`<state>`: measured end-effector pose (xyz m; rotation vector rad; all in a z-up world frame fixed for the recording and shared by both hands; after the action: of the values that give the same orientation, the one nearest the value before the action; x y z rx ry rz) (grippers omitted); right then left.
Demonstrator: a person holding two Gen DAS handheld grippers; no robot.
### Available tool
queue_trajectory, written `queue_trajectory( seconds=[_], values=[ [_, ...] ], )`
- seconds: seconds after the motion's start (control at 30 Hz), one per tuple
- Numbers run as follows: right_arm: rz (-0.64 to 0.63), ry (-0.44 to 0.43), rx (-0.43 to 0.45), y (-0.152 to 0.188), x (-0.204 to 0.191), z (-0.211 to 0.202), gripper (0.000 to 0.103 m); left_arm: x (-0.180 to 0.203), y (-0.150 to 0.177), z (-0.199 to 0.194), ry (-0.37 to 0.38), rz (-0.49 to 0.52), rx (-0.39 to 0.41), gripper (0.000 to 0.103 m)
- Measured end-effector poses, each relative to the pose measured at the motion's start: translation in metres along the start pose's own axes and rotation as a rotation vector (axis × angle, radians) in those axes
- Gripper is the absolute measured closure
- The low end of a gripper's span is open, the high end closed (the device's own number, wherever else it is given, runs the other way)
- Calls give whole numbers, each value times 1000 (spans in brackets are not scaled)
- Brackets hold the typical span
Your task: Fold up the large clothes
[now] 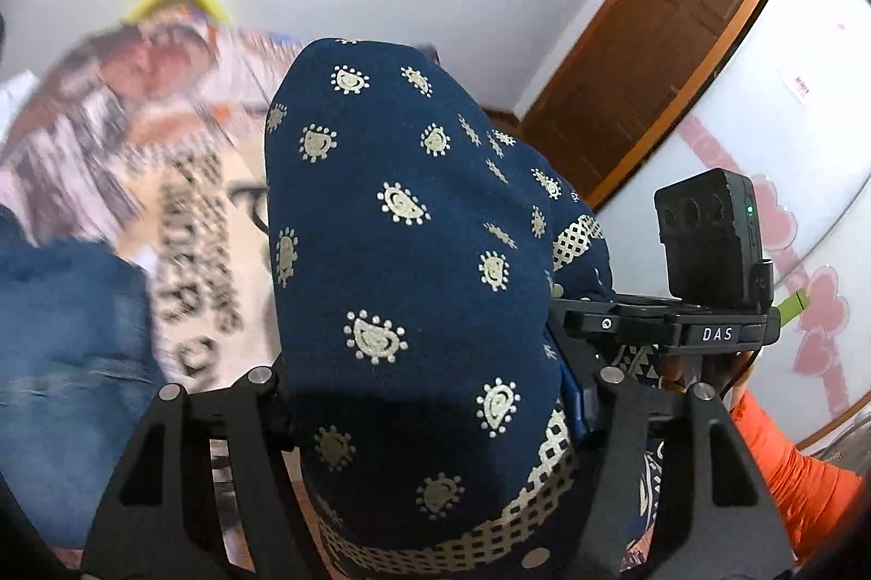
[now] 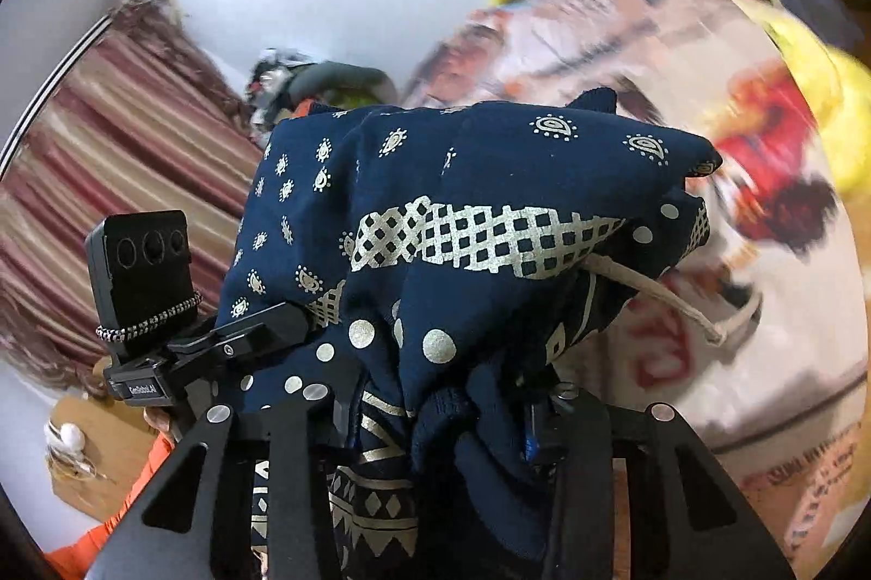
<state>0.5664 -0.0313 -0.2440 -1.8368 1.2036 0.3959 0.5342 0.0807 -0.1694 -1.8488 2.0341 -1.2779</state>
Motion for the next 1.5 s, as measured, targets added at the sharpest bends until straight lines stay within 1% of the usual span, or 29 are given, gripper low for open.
queue_trajectory(
  seconds=[0.17,0.27,0.33,0.4,0.47,0.57,0.67,0.7,0.83,0.87,0.93,1.0,1.03,1.07,1.1,1.17,1.23,1.27,1.33,1.37,1.4,1.5],
  values=[
    [-87,-27,25,-20,-70,20,65,-26,-22,-66,-55,6,93,35],
    [-121,-40,21,-30,-104,40,65,-55,-26,-97,-90,-19,121,35],
    [-129,-53,7,-34,-124,62,65,-77,-24,-111,-114,-40,129,35],
    [-134,-67,-25,-34,-142,91,65,-107,-20,-120,-140,-63,132,35],
    [-135,-74,-50,-30,-152,114,65,-132,-12,-127,-152,-93,130,35],
    [-128,-80,-105,-25,-160,162,65,-177,7,-130,-165,-157,120,35],
    [-112,-69,-169,-21,-157,215,65,-221,27,-123,-175,-227,101,35],
    [-105,-60,-195,-18,-154,233,65,-240,36,-116,-174,-264,84,35],
    [-79,5,-298,-3,-132,293,65,-289,70,-90,-180,-364,11,35],
    [-74,23,-320,1,-124,305,63,-299,76,-83,-185,-380,2,32],
    [-63,48,-335,3,-110,319,57,-308,79,-82,-155,-420,35,28],
    [-45,29,-318,2,-107,317,49,-310,79,-83,-129,-440,47,27],
    [-51,34,-321,4,-105,313,45,-308,79,-85,-142,-426,36,26],
    [-68,62,-323,3,-103,308,37,-305,79,-86,-162,-404,25,26],
    [-102,109,-317,1,-102,300,32,-302,78,-88,-184,-385,14,26],
    [-194,161,-287,-4,-108,280,32,-292,76,-95,-231,-356,-2,23],
    [-267,193,-248,-7,-118,256,32,-288,75,-101,-309,-327,-14,22],
    [-286,202,-232,-11,-123,251,32,-286,74,-104,-338,-314,-14,22],
    [-327,201,-181,-11,-136,233,27,-281,74,-115,-401,-289,-2,22],
    [-341,200,-158,-11,-142,226,21,-276,73,-122,-416,-273,13,22],
    [-354,200,-139,-8,-149,219,20,-269,72,-129,-417,-252,34,21],
    [-405,200,-114,6,-163,210,20,-246,78,-144,-415,-194,81,12]
  ],
)
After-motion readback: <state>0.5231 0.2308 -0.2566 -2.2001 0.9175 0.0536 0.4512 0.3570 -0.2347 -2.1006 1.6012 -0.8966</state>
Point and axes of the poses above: each gripper's, at about its wrist camera, not at the fingertips, and z roughly the way its jaws point, x to its right, y to its underside, the point moved 10 cm from there along z, roughly the way its jaws point, and after that the axes turned 2 degrees about -x, right-handed, at the moved point
